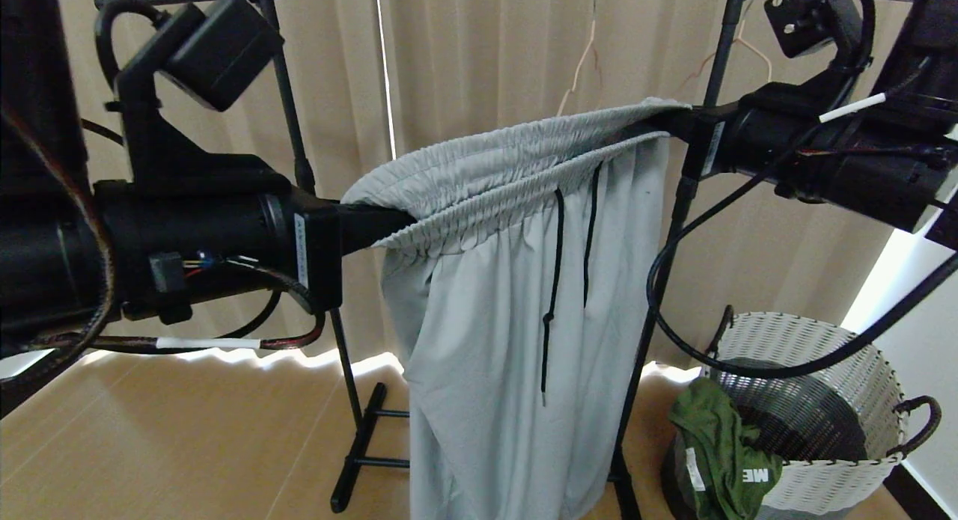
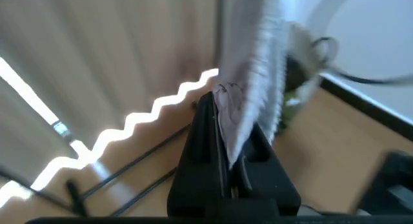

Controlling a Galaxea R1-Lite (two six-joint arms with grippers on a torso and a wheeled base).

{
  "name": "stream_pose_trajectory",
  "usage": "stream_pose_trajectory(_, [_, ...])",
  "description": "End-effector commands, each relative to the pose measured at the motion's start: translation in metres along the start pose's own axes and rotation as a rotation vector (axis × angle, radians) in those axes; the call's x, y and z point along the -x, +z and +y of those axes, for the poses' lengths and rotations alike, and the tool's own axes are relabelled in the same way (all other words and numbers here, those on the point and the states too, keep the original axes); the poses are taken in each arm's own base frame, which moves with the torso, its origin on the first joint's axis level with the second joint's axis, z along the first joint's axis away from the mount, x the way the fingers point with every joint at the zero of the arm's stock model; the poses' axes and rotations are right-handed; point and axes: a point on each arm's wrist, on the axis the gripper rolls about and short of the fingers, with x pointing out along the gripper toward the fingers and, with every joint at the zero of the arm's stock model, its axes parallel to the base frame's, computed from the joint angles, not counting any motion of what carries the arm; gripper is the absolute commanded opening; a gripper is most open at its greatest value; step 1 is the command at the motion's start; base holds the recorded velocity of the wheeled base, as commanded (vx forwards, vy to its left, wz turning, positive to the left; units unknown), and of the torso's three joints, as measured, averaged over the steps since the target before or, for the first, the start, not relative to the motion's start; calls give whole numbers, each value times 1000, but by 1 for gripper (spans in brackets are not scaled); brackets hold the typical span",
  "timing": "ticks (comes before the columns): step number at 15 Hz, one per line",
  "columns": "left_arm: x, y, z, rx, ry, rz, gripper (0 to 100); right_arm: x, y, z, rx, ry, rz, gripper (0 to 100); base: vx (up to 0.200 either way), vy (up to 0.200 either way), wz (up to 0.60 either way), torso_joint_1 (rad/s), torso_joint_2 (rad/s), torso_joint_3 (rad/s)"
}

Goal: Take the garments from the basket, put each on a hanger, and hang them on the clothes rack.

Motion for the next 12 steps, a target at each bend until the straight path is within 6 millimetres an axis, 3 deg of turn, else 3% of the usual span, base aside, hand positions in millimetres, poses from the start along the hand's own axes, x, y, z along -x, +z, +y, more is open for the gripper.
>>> stream_pose_trajectory(1, [22, 8, -6, -13, -53, -60, 0, -20, -6, 0, -3, 4, 11, 0, 0, 0, 0, 0, 0, 0])
stream_pose_trajectory(4, [34, 9, -16, -28, -105, -86, 0, -19, -5, 2, -6, 11, 6, 0, 0, 0, 0, 0, 0, 0])
stream_pose_trajectory(7, [31, 11, -15, -35, -100, -87, 0, -15, 0, 2, -5, 3, -5, 0, 0, 0, 0, 0, 0, 0])
stream_pose_trajectory(10, [14, 23, -10, -34, -80, -97, 0, 5, 17, 2, -1, -37, -41, 0, 0, 0, 0, 0, 0, 0])
stream_pose_trajectory(12, [-5, 38, 7, -59, -14, -116, 0, 23, 29, 2, -1, -44, -57, 0, 0, 0, 0, 0, 0, 0])
